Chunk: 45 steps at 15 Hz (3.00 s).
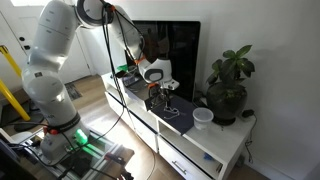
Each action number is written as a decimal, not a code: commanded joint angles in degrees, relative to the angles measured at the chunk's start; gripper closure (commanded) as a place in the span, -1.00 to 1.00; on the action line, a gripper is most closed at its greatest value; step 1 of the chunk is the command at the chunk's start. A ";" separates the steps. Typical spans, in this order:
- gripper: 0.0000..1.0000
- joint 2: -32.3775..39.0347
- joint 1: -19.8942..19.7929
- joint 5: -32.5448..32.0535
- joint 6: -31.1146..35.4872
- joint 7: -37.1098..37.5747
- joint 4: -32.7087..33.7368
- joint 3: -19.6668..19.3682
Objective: Hang the white sunglasses on the edge of the blue box
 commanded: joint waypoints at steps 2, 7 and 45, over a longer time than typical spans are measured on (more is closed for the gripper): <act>0.45 3.61 -1.77 3.04 -1.25 0.27 4.44 3.04; 0.53 4.83 -2.92 5.02 -0.90 -0.43 6.19 4.91; 0.89 -30.55 -2.33 12.47 -33.07 -37.84 -18.63 1.13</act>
